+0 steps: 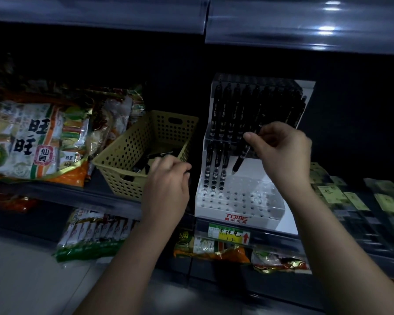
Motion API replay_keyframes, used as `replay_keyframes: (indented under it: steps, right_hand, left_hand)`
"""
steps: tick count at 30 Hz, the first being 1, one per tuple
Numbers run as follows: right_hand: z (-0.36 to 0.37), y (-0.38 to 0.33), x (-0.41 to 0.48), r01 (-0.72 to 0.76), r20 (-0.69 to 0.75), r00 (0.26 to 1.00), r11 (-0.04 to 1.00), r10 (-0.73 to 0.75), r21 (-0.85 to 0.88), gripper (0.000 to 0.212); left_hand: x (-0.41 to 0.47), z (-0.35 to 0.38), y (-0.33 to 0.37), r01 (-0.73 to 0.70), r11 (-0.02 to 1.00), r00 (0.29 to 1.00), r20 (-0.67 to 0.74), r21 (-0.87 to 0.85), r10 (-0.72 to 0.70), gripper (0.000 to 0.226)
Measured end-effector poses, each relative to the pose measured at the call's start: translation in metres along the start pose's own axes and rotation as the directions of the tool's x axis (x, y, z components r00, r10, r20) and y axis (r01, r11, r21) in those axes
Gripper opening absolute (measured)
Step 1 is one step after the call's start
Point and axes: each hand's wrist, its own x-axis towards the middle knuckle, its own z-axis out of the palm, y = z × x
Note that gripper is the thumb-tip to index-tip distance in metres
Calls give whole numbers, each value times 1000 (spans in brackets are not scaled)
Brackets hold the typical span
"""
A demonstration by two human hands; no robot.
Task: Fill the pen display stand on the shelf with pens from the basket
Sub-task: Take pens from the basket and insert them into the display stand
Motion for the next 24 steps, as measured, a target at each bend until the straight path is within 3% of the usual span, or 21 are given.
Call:
replay_keyframes:
  steps: [5, 14, 24]
  right_hand:
    - [10, 8, -5, 48, 23, 999, 997, -46, -62, 23]
    - [20, 19, -7, 163, 57, 986, 978, -157, -133, 29]
    - [29, 32, -15, 194, 245, 960, 953, -136, -233, 28]
  left_hand:
    - [1, 4, -15, 69, 980, 997, 23, 188, -75, 24]
    - [1, 8, -25, 92, 982, 994, 38, 162, -100, 23]
    - [0, 8, -24, 99, 984, 994, 31, 147, -105, 21]
